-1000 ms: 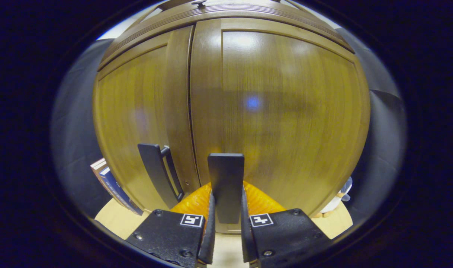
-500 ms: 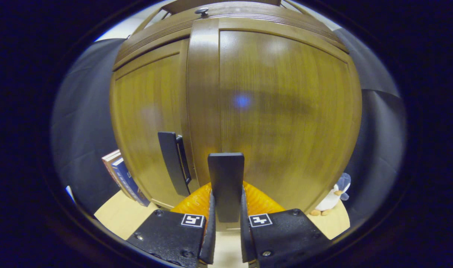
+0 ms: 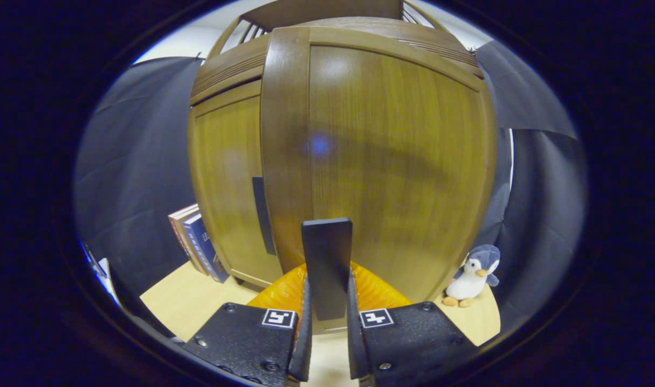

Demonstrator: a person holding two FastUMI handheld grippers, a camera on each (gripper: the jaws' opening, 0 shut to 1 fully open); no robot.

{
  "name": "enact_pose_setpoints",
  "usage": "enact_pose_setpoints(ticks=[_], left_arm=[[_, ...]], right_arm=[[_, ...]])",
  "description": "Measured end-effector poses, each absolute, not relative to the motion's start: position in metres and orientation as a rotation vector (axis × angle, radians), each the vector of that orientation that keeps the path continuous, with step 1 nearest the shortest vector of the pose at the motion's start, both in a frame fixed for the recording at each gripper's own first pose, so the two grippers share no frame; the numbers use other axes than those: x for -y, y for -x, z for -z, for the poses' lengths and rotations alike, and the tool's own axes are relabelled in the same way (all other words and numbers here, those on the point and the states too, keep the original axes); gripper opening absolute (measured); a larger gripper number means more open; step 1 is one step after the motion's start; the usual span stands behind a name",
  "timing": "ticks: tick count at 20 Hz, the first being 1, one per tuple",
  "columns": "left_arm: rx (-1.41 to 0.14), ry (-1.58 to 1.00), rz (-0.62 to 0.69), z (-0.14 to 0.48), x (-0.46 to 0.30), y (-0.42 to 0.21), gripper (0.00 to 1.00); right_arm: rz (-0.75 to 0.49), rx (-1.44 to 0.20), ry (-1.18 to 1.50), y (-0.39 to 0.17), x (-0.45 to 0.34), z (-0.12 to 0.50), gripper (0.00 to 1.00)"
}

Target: Open the right door of the double-door shoe cabinet with the right hand, and open the left door with the left hand.

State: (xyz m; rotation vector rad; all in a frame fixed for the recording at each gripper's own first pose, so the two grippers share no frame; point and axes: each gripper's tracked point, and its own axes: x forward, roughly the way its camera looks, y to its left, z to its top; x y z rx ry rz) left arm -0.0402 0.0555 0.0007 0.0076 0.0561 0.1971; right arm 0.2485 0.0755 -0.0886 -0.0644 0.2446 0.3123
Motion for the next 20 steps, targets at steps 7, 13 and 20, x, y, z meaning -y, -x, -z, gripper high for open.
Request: enact_pose_setpoints(ticks=[7,13,20], left_arm=[[-0.051,-0.009,-0.131,-0.002,-0.038,0.033,0.96],[-0.051,-0.002,-0.088,0.001,-0.028,0.03,0.96],[-0.052,0.002,-0.044,0.001,-0.015,0.026,0.96]], right_arm=[[-0.285,-0.246,0.058,-0.216,-0.045,0.093,0.31],[-0.242,-0.239,0.05,-0.193,-0.016,0.095,0.3],[-0.172,-0.236,0.033,-0.174,0.019,0.095,0.25]])
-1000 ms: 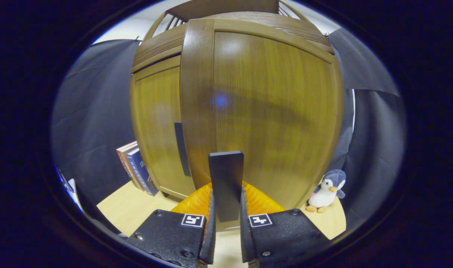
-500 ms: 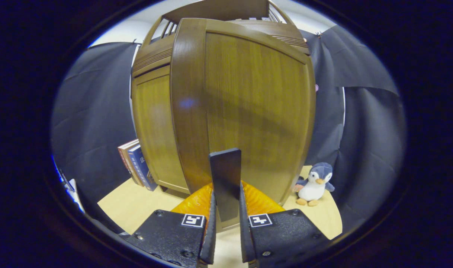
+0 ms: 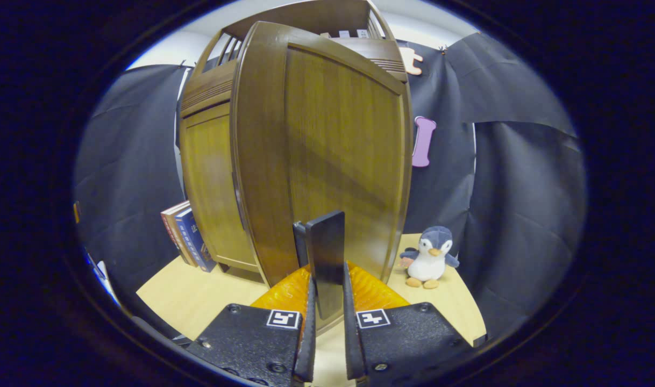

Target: Open the right door of the double-door shoe cabinet with the right hand, and open the left door with the left hand.

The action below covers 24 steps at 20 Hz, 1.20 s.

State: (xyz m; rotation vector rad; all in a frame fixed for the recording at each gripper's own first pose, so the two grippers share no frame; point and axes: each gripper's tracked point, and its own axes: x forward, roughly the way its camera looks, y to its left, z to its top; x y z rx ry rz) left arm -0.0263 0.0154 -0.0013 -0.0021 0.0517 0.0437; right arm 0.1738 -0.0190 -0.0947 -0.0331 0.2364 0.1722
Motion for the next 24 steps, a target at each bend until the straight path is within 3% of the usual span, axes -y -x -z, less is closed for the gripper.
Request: enact_pose_setpoints(ticks=[24], left_arm=[[-0.055,0.011,0.066,0.003,0.029,0.002,0.96]], right_arm=[[0.019,-0.238,-0.003,-0.158,0.127,0.095,0.05]])
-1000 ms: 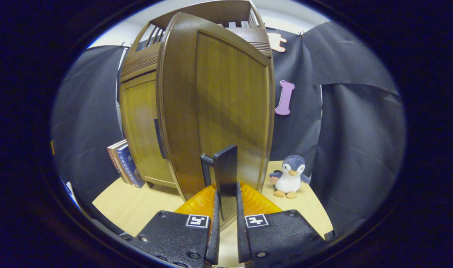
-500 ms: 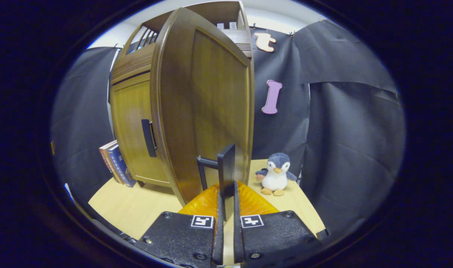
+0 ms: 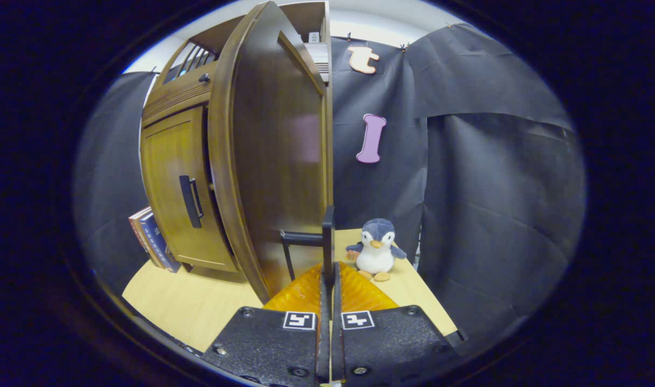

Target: Open the right door of the double-door shoe cabinet with the right hand, and open the left door with the left hand.

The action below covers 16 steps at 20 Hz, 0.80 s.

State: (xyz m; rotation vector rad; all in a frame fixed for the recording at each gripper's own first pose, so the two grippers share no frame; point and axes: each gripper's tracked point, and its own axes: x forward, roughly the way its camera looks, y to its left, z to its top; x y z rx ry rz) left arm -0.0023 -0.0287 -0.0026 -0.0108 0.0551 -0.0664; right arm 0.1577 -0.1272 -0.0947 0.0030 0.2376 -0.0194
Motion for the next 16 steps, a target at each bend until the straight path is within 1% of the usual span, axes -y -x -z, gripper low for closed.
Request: enact_pose_setpoints(ticks=[3,4,7,8,10,12,13,14,16], left_arm=[[-0.049,0.012,0.068,0.0,0.031,-0.002,0.96],[-0.049,0.014,0.069,0.0,0.032,-0.004,1.0],[-0.05,0.016,0.073,-0.001,0.037,-0.008,1.0],[-0.05,0.016,0.074,-0.002,0.039,-0.01,0.96],[-0.051,0.018,0.078,-0.002,0.044,-0.015,0.96],[-0.053,0.033,0.087,-0.002,0.053,-0.019,0.96],[-0.053,0.037,0.088,-0.003,0.057,-0.021,1.0],[-0.052,0.038,0.088,-0.004,0.06,-0.023,0.96],[-0.05,0.04,0.086,-0.006,0.067,-0.027,0.96]], right_arm=[[0.014,-0.248,-0.027,-0.159,0.132,0.097,0.04],[0.011,-0.25,-0.032,-0.159,0.134,0.097,0.04],[-0.005,-0.253,-0.048,-0.161,0.141,0.097,0.04],[-0.012,-0.253,-0.053,-0.161,0.144,0.096,0.04],[-0.028,-0.257,-0.058,-0.163,0.15,0.097,0.04],[-0.049,-0.262,-0.051,-0.164,0.154,0.095,0.04],[-0.061,-0.264,-0.047,-0.164,0.158,0.096,0.04],[-0.074,-0.262,-0.046,-0.165,0.16,0.095,0.04],[-0.1,-0.265,-0.043,-0.164,0.168,0.093,0.04]])
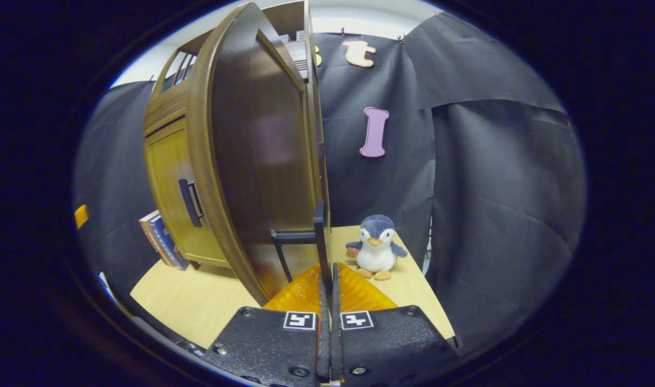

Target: Open the right door of the double-door shoe cabinet with the right hand, and open the left door with the left hand.

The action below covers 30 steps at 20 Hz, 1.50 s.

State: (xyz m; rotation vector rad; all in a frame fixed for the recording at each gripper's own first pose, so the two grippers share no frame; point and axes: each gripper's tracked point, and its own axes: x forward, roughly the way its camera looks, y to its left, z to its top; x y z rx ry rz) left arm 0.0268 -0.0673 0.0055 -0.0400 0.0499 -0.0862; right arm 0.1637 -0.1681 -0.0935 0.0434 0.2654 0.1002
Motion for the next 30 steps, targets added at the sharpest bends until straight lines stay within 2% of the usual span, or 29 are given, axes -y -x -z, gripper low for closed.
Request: enact_pose_setpoints(ticks=[10,15,19,20,22,25,26,27,28,30], left_arm=[[-0.031,0.058,0.083,-0.014,0.099,-0.045,0.96],[-0.023,0.048,0.094,-0.015,0.103,-0.048,0.96],[-0.024,0.048,0.105,-0.014,0.097,-0.044,0.96],[-0.025,0.049,0.105,-0.013,0.095,-0.043,0.96],[-0.028,0.053,0.108,-0.011,0.089,-0.041,0.96],[-0.031,0.049,0.117,-0.009,0.082,-0.039,0.96],[-0.03,0.05,0.123,-0.009,0.078,-0.039,0.96],[-0.028,0.051,0.127,-0.01,0.075,-0.038,1.0],[-0.025,0.051,0.13,-0.01,0.072,-0.038,0.96],[-0.021,0.049,0.139,-0.01,0.066,-0.038,0.96]], right_arm=[[-0.246,-0.277,-0.008,-0.175,0.199,0.09,0.04],[-0.271,-0.277,-0.008,-0.173,0.201,0.09,0.05],[-0.253,-0.278,0.014,-0.167,0.209,0.091,0.12],[-0.242,-0.276,0.025,-0.163,0.213,0.091,0.19],[-0.197,-0.275,0.039,-0.153,0.223,0.089,0.4],[-0.117,-0.255,0.039,-0.136,0.233,0.079,0.64],[-0.096,-0.241,0.046,-0.129,0.234,0.073,0.67],[-0.081,-0.225,0.058,-0.12,0.231,0.065,0.71],[-0.071,-0.21,0.074,-0.112,0.226,0.057,0.7],[-0.041,-0.175,0.116,-0.097,0.215,0.04,0.72]])
